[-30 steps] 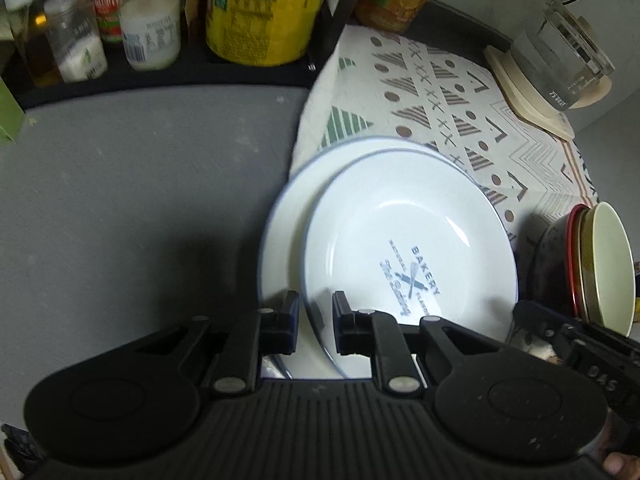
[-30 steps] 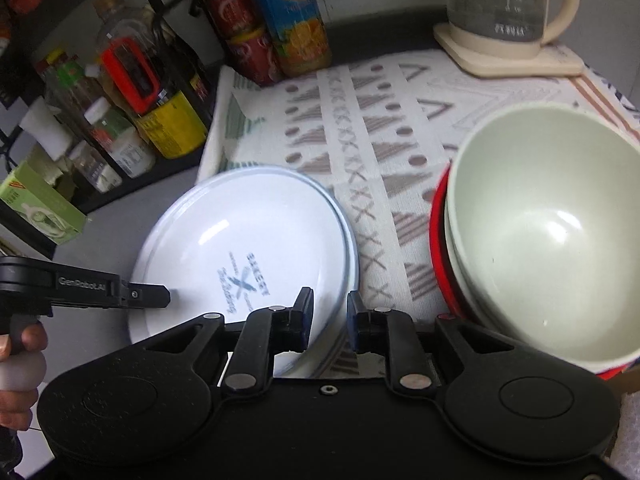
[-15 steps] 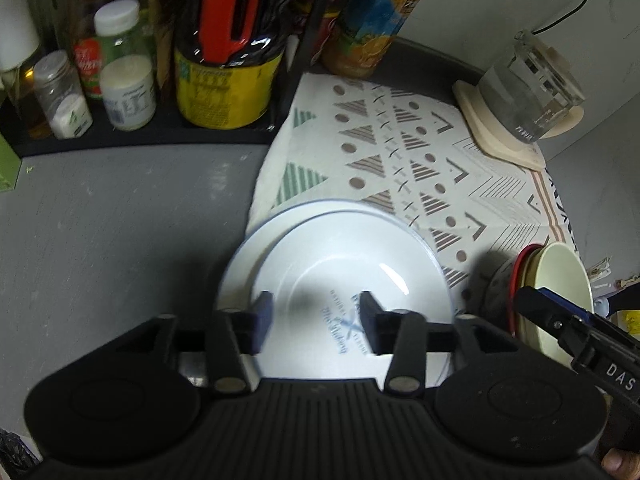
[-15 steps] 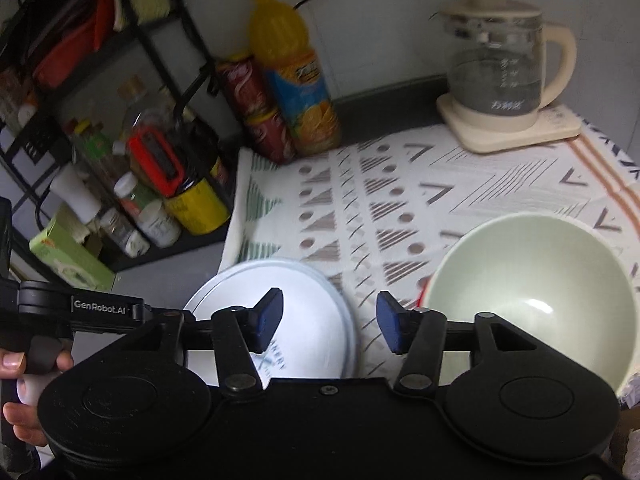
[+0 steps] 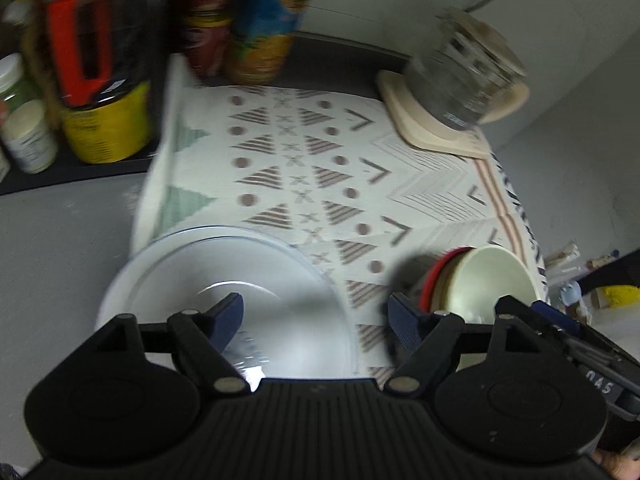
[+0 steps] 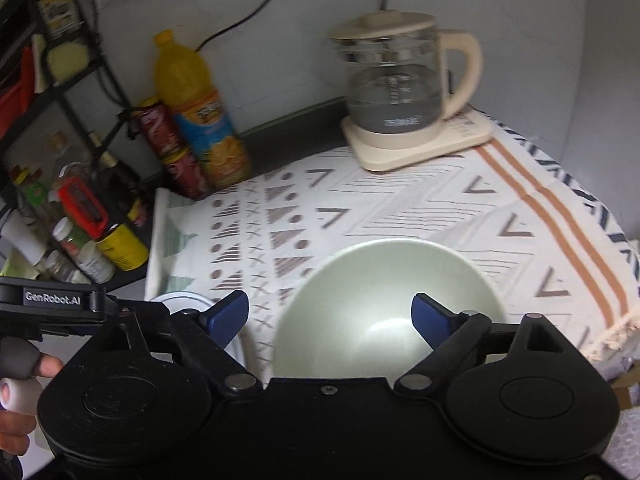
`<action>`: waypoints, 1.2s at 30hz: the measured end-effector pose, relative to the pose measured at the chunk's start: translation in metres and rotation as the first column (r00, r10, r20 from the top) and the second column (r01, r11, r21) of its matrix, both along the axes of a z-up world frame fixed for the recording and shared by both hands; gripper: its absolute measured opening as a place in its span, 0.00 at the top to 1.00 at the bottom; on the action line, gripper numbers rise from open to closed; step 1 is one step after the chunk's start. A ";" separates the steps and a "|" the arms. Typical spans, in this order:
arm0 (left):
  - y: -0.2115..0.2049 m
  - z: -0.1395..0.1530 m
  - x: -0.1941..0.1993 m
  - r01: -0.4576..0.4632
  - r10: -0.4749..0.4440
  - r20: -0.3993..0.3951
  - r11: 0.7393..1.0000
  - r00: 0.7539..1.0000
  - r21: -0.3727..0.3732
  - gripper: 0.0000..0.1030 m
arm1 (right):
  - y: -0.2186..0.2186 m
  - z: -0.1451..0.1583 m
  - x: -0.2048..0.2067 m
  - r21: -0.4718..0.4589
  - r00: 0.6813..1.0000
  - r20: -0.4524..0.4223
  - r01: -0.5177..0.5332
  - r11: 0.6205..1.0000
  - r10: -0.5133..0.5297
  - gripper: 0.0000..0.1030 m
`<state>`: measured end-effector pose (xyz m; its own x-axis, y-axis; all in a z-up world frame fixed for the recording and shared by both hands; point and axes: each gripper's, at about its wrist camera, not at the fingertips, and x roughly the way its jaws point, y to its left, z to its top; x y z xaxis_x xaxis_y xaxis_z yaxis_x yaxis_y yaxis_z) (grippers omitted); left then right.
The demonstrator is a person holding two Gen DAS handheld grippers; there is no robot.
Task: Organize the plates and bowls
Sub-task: 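Move both grippers to the rim of the red bowl stack, then grip the red bowl stack rim and lift it over the plates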
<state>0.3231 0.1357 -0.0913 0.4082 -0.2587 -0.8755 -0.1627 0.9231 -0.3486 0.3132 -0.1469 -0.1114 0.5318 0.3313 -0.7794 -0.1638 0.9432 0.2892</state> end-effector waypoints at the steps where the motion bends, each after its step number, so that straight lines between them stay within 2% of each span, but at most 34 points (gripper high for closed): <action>1: -0.006 0.000 0.003 0.012 -0.012 0.003 1.000 1.000 -0.003 0.24 | -0.005 -0.002 0.000 -0.004 1.000 -0.004 0.010 1.000 -0.010 0.14; 12: -0.066 -0.009 0.021 0.136 -0.136 -0.009 0.990 0.991 -0.025 0.24 | -0.054 -0.019 0.001 -0.020 0.996 -0.049 0.075 0.997 -0.075 0.13; 22: -0.085 -0.030 0.027 0.137 -0.136 -0.069 0.991 0.988 -0.002 0.25 | -0.081 -0.042 0.005 0.022 0.989 -0.133 0.067 0.998 -0.064 0.14; 24: -0.088 -0.036 0.027 0.137 -0.138 -0.084 0.990 0.987 -0.012 0.27 | -0.085 -0.052 0.007 0.038 0.984 -0.167 0.060 0.997 -0.053 0.18; 26: -0.090 -0.042 0.028 0.127 -0.129 -0.098 0.992 0.987 -0.023 0.29 | -0.089 -0.061 0.009 0.053 0.979 -0.200 0.050 0.997 -0.039 0.29; 28: -0.092 -0.046 0.027 0.120 -0.122 -0.106 0.992 0.987 -0.024 0.35 | -0.091 -0.069 0.011 0.067 0.973 -0.230 0.040 0.997 -0.023 0.39; 32: -0.094 -0.055 0.026 0.104 -0.107 -0.132 0.994 0.985 -0.031 0.54 | -0.090 -0.084 0.014 0.096 0.958 -0.284 -0.003 0.995 0.031 0.57; 36: -0.093 -0.061 0.023 0.067 -0.076 -0.147 0.996 0.986 -0.066 0.65 | -0.088 -0.091 0.016 0.093 0.951 -0.302 -0.038 0.995 0.065 0.60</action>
